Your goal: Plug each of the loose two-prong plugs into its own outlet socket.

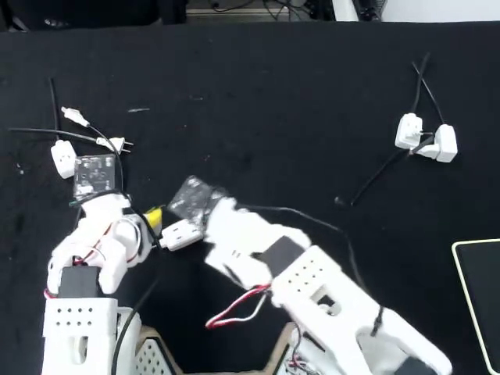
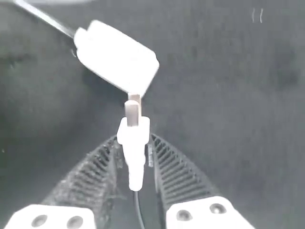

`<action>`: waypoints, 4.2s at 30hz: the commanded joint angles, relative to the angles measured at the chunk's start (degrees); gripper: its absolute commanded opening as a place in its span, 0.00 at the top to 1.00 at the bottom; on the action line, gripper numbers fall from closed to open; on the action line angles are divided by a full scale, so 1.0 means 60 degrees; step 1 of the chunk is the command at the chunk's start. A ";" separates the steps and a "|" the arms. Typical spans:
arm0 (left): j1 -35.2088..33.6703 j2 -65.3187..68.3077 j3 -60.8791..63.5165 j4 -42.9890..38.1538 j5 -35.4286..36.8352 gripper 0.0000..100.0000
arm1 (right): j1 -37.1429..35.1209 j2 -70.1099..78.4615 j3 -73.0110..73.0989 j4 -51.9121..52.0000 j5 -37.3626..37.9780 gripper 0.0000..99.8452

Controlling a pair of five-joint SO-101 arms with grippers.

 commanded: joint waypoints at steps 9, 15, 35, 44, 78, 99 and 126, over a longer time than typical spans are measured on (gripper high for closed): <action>-0.0286 -0.0117 -0.0755 0.0059 0.0234 0.74 | -0.0366 0.2952 -0.2381 -0.1670 -0.0147 0.99; -0.0271 -0.0117 -0.0769 -0.0117 0.0249 0.74 | -0.0381 0.2586 -0.1883 -0.2388 -0.0996 0.99; 0.0462 -0.0586 -0.0799 -0.0381 0.1158 0.74 | -0.0381 0.2117 -0.1033 -0.3355 -0.1626 0.99; 0.0579 -0.4381 0.0711 -0.0059 0.0659 0.74 | -0.1040 0.2132 -0.0930 -0.3370 -0.1626 0.99; 0.0916 -0.3663 0.1106 0.0103 0.0044 0.74 | -0.1055 -0.1370 0.0022 -0.2330 -0.1729 0.99; 0.0916 -0.3663 0.1121 0.0088 0.0044 0.74 | -0.0718 -0.2571 0.0315 -0.2198 -0.2242 0.99; 0.0916 -0.3678 0.1297 0.0073 0.0029 0.74 | -0.0220 -0.2586 -0.0066 -0.2066 -0.2242 0.99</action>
